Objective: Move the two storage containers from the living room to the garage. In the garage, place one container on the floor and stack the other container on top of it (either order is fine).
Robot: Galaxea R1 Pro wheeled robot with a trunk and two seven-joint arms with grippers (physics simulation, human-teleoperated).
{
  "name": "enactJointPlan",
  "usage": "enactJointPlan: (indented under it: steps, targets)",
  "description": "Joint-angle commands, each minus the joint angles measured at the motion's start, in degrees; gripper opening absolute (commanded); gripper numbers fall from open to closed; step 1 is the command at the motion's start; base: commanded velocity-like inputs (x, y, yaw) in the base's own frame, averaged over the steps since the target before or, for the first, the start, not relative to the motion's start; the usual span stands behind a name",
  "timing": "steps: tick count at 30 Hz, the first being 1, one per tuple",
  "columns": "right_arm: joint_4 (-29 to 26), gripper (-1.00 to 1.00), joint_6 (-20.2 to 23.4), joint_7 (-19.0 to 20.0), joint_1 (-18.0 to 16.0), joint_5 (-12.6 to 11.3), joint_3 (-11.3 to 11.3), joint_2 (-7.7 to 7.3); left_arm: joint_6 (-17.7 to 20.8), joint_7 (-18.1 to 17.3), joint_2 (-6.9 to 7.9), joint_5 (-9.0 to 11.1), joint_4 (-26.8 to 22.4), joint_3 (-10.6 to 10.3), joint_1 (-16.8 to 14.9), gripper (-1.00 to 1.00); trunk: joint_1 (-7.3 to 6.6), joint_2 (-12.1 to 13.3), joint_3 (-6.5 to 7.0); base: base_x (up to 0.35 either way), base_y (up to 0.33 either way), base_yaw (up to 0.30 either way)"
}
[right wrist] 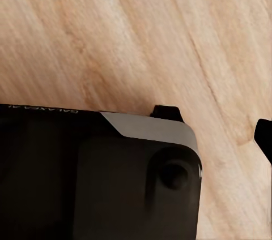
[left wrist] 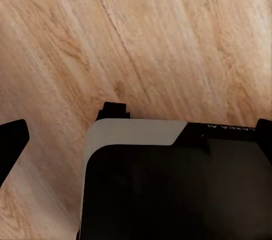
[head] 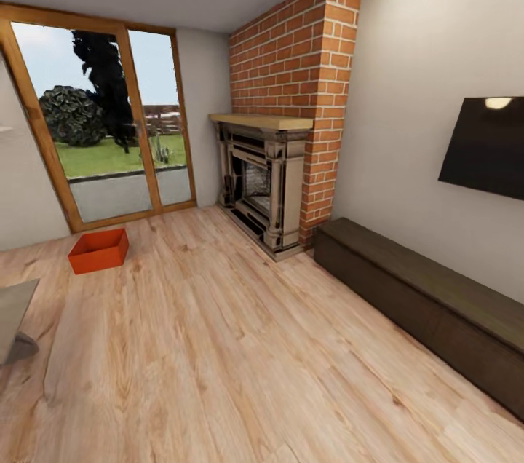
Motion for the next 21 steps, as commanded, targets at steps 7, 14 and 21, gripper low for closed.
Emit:
enactJointPlan:
  steps: [7, 14, 21]
  targets:
    - [0.14, 1.00, -0.29, -0.03, -0.05, -0.56, 0.46, 0.04, -0.03, -0.11, 0.01, 0.55, 0.03, -0.17, -0.05, 1.00, 0.04, -0.04, -0.07, 0.322, 0.000, 0.269]
    - [0.14, 1.00, -0.29, -0.05, -0.05, -0.61, 0.45, 0.04, -0.03, -0.11, 0.03, 0.55, 0.03, -0.17, -0.05, 1.00, 0.04, -0.04, -0.07, 0.322, 0.000, 0.270]
    - [0.14, 1.00, -0.29, -0.05, -0.05, -0.65, 0.49, 0.03, -0.03, -0.11, 0.01, 0.55, 0.03, -0.17, -0.05, 1.00, 0.04, -0.04, -0.07, 0.322, 0.000, 0.109]
